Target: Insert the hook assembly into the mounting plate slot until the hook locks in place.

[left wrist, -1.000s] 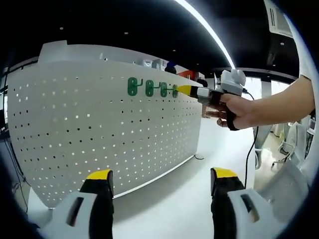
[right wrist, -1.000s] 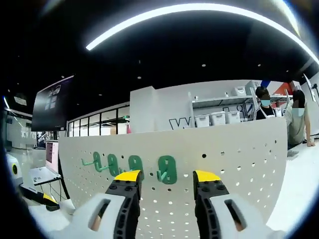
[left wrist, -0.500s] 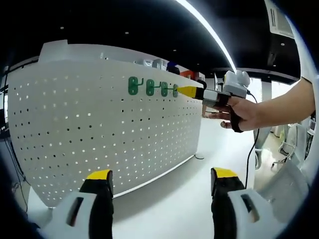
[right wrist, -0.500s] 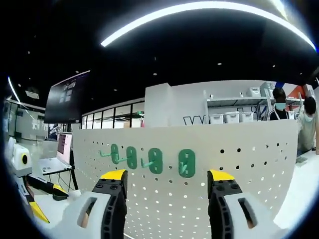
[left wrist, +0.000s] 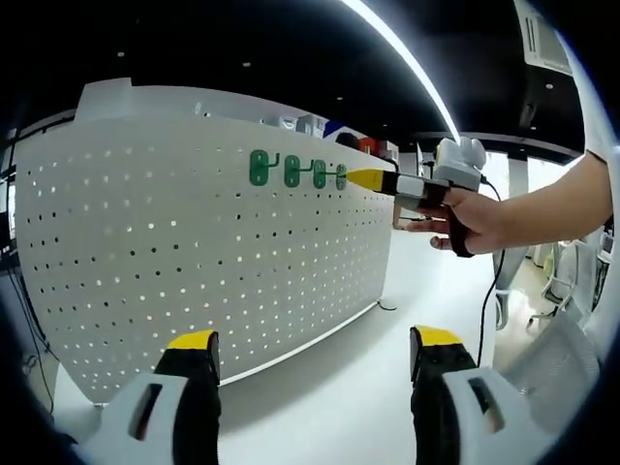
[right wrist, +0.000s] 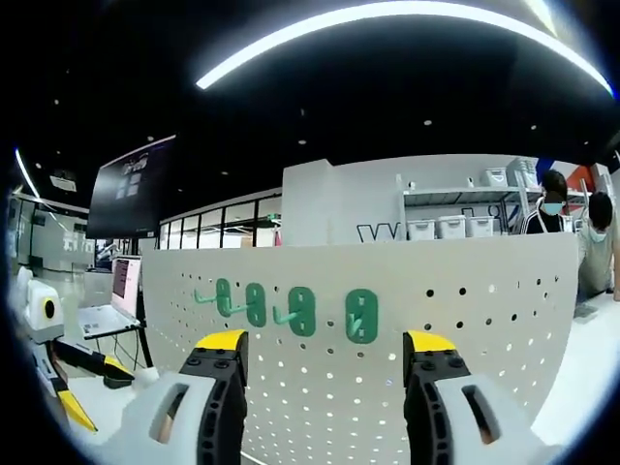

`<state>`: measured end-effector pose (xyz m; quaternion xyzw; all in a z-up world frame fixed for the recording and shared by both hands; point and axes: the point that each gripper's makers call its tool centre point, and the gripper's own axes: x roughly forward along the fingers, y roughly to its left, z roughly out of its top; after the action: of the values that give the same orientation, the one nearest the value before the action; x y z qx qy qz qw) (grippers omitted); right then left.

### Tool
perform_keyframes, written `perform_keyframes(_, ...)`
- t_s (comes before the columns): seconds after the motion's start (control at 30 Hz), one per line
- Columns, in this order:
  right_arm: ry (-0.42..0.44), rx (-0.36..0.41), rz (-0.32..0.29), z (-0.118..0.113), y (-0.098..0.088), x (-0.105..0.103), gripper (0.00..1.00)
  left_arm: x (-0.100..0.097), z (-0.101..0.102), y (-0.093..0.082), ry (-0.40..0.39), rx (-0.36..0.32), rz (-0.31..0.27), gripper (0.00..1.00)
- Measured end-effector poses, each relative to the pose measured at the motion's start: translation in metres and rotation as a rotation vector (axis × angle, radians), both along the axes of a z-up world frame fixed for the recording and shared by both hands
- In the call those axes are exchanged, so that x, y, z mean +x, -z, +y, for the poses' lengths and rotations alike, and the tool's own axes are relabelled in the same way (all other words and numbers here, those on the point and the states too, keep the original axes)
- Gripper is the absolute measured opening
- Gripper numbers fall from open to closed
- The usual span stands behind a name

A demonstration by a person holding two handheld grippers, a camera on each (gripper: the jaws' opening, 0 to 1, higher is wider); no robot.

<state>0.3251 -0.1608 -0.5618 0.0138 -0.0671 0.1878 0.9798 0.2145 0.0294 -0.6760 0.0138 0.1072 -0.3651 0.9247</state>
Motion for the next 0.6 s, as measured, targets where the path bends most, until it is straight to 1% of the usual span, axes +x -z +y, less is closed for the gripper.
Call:
perform_keyframes(0.27, -0.015, -0.012, -0.001, -0.002, 0.001, -0.011, 0.64, 0.000, -0.003, -0.003, 0.012, 0.000, -0.007, 0.83)
perform_keyframes(0.33, -0.022, -0.013, 0.001, -0.002, 0.002, -0.014, 0.64, 0.001, -0.003, -0.005, 0.013, -0.009, -0.010, 0.84)
perform_keyframes(0.6, -0.035, -0.020, 0.015, -0.006, 0.010, -0.029, 0.65, 0.000, -0.002, -0.007, 0.017, 0.002, -0.019, 0.84)
